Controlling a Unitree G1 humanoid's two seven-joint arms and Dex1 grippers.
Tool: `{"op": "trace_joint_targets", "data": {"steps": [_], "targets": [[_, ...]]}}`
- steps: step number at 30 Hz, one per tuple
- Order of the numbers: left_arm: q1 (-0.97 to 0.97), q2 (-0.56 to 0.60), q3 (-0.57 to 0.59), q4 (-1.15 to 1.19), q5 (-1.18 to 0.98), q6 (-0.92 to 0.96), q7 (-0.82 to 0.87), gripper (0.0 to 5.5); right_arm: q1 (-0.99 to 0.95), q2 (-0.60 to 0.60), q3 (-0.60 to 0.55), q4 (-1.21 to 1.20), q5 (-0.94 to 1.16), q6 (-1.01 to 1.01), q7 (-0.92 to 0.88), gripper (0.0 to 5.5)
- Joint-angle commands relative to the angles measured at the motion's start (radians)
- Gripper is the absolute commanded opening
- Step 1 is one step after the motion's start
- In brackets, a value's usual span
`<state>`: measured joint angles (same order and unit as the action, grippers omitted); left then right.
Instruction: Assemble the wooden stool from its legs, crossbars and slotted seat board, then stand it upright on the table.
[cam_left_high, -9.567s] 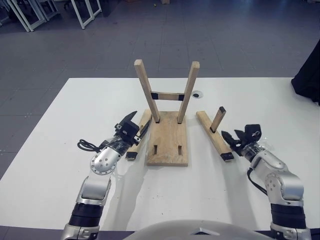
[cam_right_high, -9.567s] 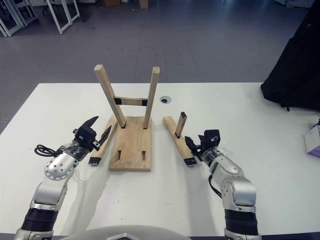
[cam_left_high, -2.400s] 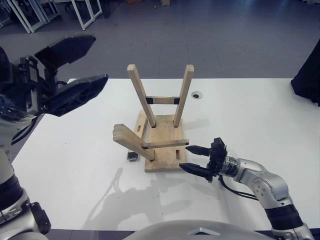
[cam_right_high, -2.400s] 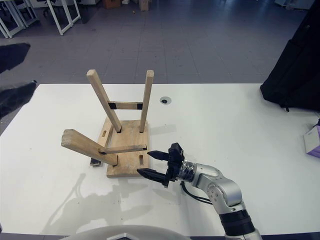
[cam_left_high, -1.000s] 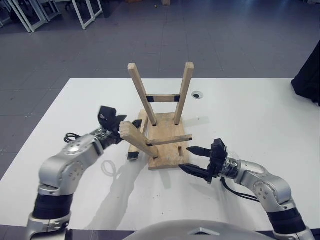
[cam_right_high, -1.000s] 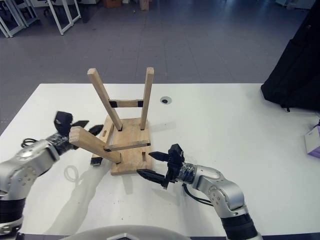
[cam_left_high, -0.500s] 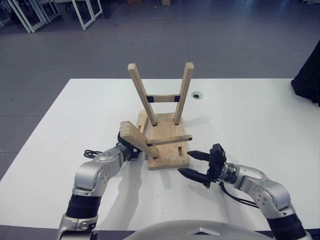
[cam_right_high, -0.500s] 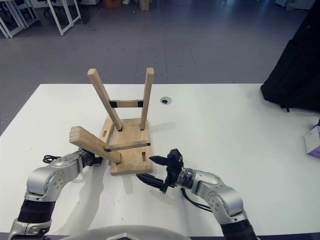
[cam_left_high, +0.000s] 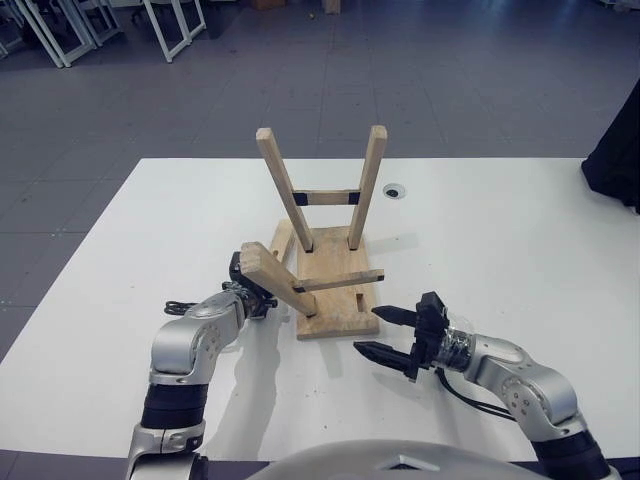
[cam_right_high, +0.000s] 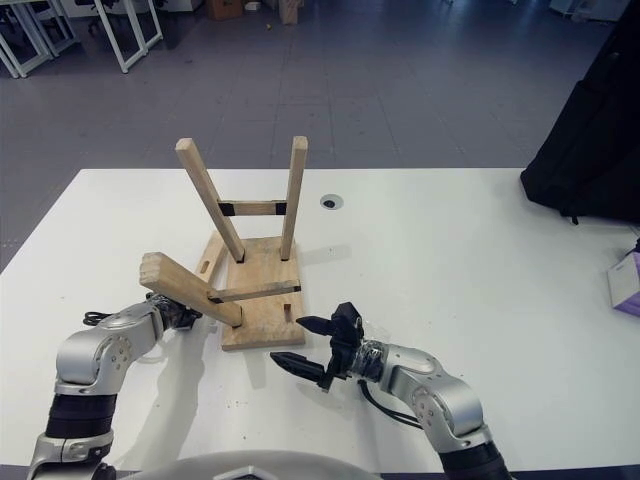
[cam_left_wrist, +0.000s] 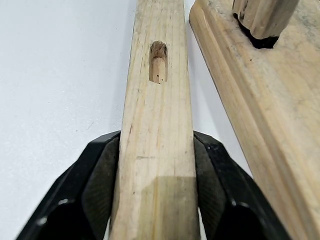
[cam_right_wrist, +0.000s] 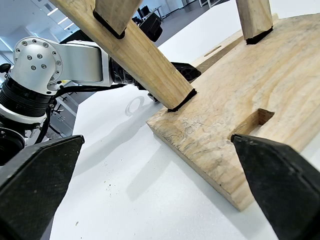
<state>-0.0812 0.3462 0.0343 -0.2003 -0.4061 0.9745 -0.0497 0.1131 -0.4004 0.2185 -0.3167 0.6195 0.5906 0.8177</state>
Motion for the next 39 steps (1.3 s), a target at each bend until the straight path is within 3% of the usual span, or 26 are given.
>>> {"op": "trace_joint_targets", "data": {"steps": [1,7,12,18,24,29,34,39], "targets": [[0.050,-0.001,-0.019,0.045,0.037,0.010,-0.022,2.05,-0.013,0.000,-0.005,0.014,-0.017,-0.014,-0.001,5.50],[0.061,0.012,0.031,0.052,0.118,-0.166,-0.018,2.05,-0.013,-0.004,-0.015,0.031,-0.013,-0.027,0.009,5.50],[0.082,-0.062,0.216,0.029,0.077,-0.474,-0.028,2.04,-0.030,-0.013,-0.061,0.046,0.004,-0.029,0.021,5.50],[0.139,-0.101,0.320,-0.031,-0.086,-0.709,-0.233,2.04,-0.051,-0.013,-0.094,0.065,0.015,-0.025,0.029,5.50],[0.270,-0.030,0.254,-0.139,-0.195,-0.719,-0.519,2.04,-0.062,-0.015,-0.120,0.072,0.026,-0.019,0.040,5.50],[0.274,0.036,0.377,-0.154,-0.328,-0.707,-0.597,2.04,-0.068,-0.020,-0.148,0.064,0.044,-0.003,0.043,5.50],[0.348,0.086,0.379,-0.218,-0.436,-0.659,-0.714,2.04,-0.060,-0.010,-0.137,0.050,0.050,0.008,0.027,5.50],[0.465,0.102,0.518,-0.330,-0.818,-0.570,-0.841,2.04,-0.052,-0.021,-0.150,0.056,0.056,0.021,0.032,5.50]]}}
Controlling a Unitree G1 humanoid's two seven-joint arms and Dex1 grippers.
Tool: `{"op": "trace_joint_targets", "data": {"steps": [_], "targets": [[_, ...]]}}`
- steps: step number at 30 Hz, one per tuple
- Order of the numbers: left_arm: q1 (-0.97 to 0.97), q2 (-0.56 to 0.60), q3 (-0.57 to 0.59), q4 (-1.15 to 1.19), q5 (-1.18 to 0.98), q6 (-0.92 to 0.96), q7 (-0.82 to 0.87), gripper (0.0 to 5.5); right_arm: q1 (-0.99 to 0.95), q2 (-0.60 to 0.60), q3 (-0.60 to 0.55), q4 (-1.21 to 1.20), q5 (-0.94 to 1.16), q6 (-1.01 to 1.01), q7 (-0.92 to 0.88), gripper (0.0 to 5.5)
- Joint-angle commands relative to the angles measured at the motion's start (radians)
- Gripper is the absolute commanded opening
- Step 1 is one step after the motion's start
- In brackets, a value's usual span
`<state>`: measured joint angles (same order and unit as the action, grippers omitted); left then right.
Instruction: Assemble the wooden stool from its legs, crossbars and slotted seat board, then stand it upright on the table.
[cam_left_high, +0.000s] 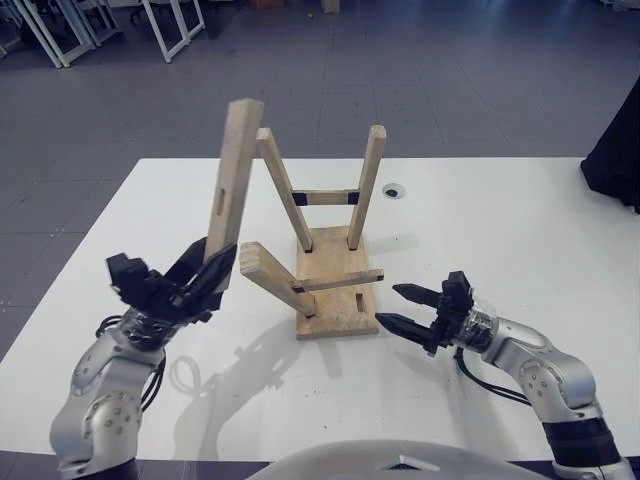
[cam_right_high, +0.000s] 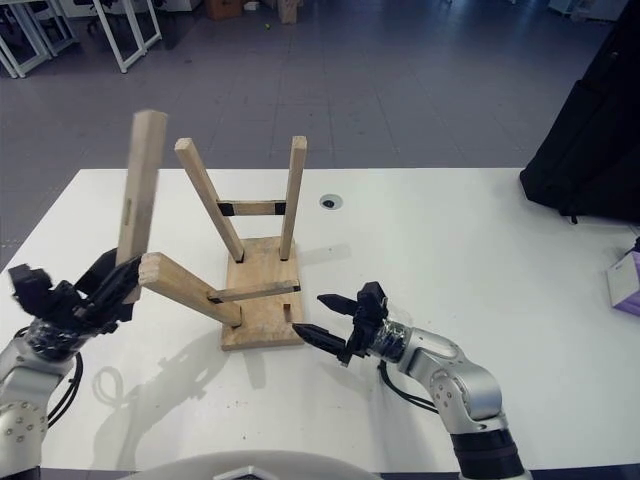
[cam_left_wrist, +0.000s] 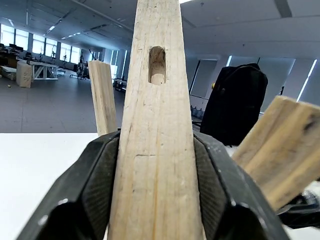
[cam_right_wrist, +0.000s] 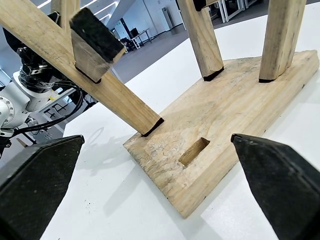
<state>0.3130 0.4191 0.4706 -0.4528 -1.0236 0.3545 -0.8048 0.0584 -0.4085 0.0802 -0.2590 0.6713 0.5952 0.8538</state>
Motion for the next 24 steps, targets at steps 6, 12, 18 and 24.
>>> {"op": "trace_joint_targets", "data": {"steps": [6,12,18,24], "targets": [[0.177,0.092,0.053,-0.290,-0.252,0.093,-0.181,2.04,0.007,-0.022,-0.011,0.019,-0.006,0.025,0.004,5.50],[0.170,0.224,-0.109,-0.403,-0.080,0.132,-0.238,2.04,0.007,-0.009,-0.003,0.029,-0.010,0.016,0.004,5.50],[0.127,0.235,-0.262,-0.307,-0.010,0.195,-0.166,2.04,0.013,-0.005,-0.070,-0.010,0.073,0.034,0.019,5.50],[0.054,0.233,-0.359,-0.124,0.055,0.184,-0.267,2.04,0.052,-0.096,-0.143,-0.082,0.198,0.086,0.128,5.50]]}}
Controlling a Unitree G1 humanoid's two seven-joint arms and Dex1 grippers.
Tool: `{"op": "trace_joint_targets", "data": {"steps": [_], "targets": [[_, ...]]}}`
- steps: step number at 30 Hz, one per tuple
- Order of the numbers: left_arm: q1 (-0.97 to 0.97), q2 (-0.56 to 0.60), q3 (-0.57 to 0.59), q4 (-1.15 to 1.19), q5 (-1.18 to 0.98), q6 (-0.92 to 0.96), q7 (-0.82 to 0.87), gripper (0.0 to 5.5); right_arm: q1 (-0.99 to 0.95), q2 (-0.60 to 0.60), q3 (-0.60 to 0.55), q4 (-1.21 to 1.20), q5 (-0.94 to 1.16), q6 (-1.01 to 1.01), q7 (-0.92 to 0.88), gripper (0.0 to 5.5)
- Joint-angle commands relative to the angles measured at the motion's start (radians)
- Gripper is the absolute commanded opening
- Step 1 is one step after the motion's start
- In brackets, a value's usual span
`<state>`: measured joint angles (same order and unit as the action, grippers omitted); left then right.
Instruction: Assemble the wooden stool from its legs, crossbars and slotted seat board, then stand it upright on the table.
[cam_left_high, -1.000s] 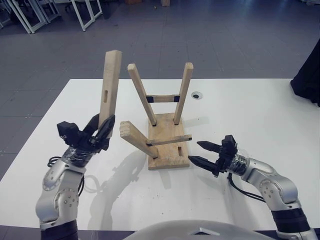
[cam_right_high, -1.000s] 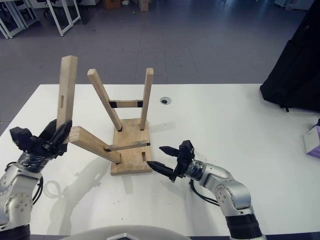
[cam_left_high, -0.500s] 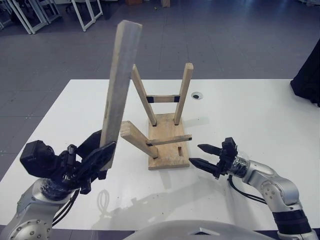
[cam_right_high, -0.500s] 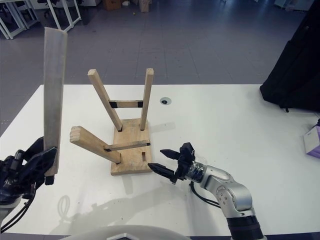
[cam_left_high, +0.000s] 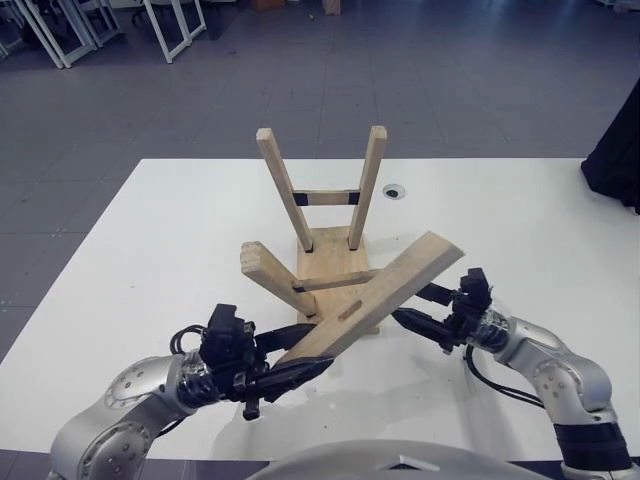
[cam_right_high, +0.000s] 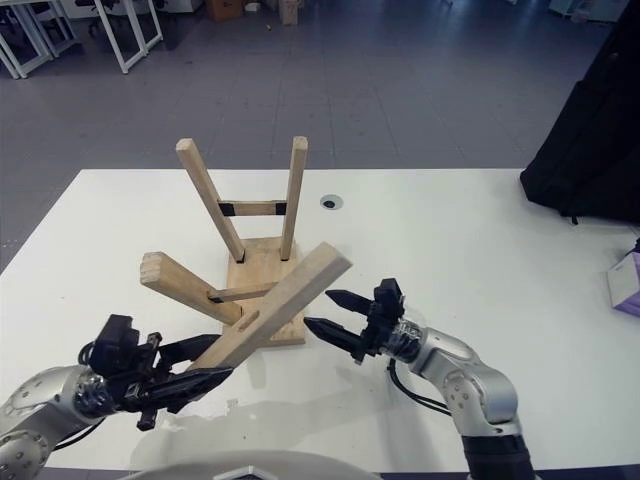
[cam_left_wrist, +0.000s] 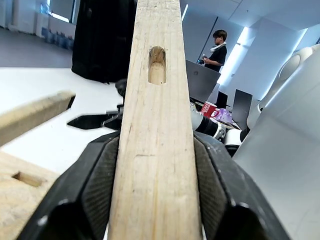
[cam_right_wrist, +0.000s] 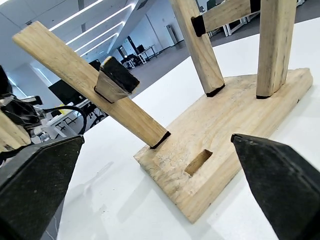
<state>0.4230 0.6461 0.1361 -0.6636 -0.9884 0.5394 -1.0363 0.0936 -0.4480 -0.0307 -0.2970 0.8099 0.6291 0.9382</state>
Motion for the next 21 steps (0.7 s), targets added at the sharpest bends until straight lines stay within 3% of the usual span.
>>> {"op": "trace_joint_targets", "data": {"steps": [1,5,12,21], "targets": [[-0.066,0.007,-0.024,0.114,0.017,0.000,-0.053,2.04,0.026,-0.082,-0.031,-0.064,0.078,0.079,0.057,5.50],[-0.088,0.025,-0.026,0.155,0.024,0.010,-0.088,2.04,0.028,-0.133,-0.098,-0.106,0.295,0.240,0.047,5.50],[-0.115,0.022,-0.017,0.146,-0.028,0.042,-0.087,2.04,-0.075,-0.056,-0.169,-0.126,0.694,0.305,-0.204,5.50],[-0.164,0.004,-0.051,0.169,-0.051,0.097,-0.074,2.04,-0.131,-0.004,-0.084,-0.169,0.721,0.278,-0.305,5.50]]}}
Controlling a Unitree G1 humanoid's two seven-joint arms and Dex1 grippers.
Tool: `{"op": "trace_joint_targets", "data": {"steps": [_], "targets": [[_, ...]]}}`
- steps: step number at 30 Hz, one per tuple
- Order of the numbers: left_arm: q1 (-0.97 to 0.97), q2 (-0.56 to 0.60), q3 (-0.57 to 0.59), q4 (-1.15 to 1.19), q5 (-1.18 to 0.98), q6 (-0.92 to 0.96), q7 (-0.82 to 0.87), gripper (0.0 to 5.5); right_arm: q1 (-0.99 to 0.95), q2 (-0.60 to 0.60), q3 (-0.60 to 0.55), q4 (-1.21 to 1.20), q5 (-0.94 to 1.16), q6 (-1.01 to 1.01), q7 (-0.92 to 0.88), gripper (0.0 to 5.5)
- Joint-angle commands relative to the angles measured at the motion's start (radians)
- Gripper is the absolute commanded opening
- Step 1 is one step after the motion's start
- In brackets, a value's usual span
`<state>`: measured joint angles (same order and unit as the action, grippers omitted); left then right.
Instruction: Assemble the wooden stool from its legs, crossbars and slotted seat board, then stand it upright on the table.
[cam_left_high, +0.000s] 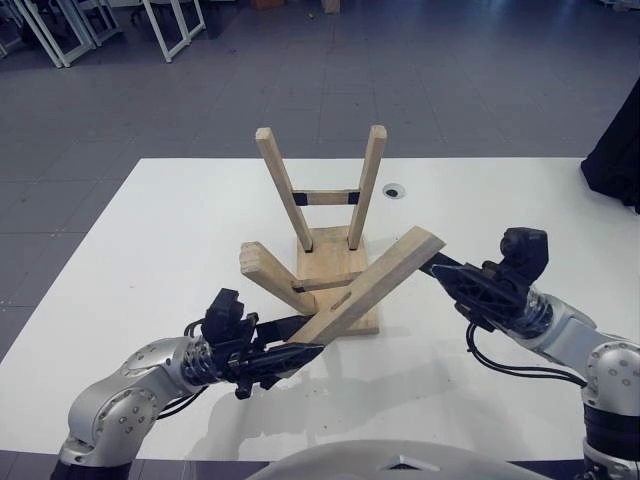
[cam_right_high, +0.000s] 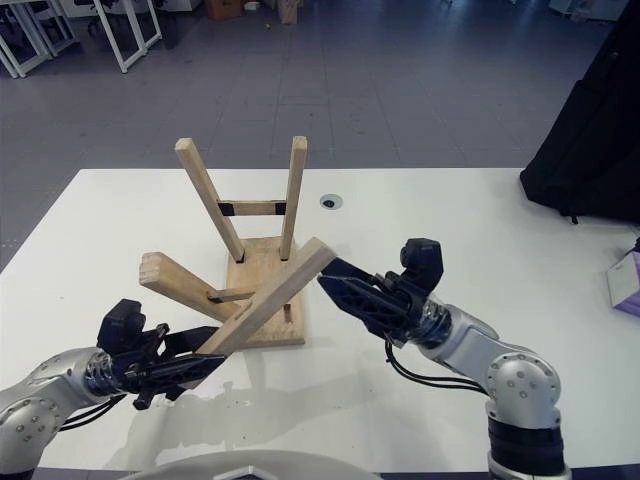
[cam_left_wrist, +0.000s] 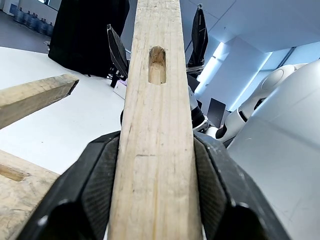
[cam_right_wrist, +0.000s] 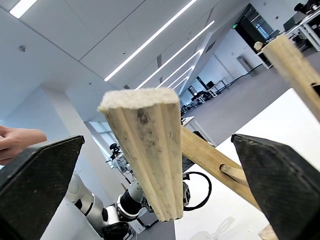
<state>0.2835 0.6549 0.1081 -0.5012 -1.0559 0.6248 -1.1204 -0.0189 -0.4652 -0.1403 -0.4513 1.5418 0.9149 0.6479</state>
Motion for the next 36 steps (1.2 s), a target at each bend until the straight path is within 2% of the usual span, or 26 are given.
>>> {"op": "trace_joint_targets", "data": {"steps": [1,3,8,22,25,26,30,33,36], "targets": [[-0.025,-0.007,-0.029,0.007,0.018,0.013,0.011,2.04,-0.020,0.015,0.032,-0.017,-0.013,-0.008,-0.012,5.50],[-0.025,-0.015,-0.038,0.002,0.015,0.011,0.014,2.04,-0.018,0.013,0.052,-0.021,-0.031,-0.004,0.008,5.50],[-0.024,-0.033,-0.050,-0.008,0.026,-0.002,0.025,2.04,-0.018,0.006,0.071,-0.014,-0.071,-0.010,0.049,4.70],[-0.024,-0.054,-0.070,-0.022,0.015,0.006,0.042,2.04,-0.048,0.016,0.059,0.018,-0.079,-0.017,0.061,2.14],[-0.032,-0.064,-0.063,-0.014,-0.004,0.023,0.069,2.04,-0.048,0.015,0.056,0.011,-0.090,-0.027,0.073,2.11],[-0.041,-0.066,-0.061,-0.004,-0.015,0.039,0.087,2.40,-0.046,0.016,0.055,0.006,-0.098,-0.034,0.079,2.11],[-0.059,-0.071,-0.055,0.022,-0.036,0.082,0.152,3.05,-0.053,0.035,0.048,0.006,-0.141,-0.081,0.071,2.09],[-0.038,-0.056,-0.056,0.007,-0.026,0.089,0.158,3.56,-0.028,-0.017,0.017,-0.016,-0.169,-0.095,0.147,2.08],[0.014,-0.047,-0.032,0.002,-0.008,0.074,0.164,3.59,-0.024,-0.138,-0.034,0.042,-0.238,-0.084,0.281,2.08]]}}
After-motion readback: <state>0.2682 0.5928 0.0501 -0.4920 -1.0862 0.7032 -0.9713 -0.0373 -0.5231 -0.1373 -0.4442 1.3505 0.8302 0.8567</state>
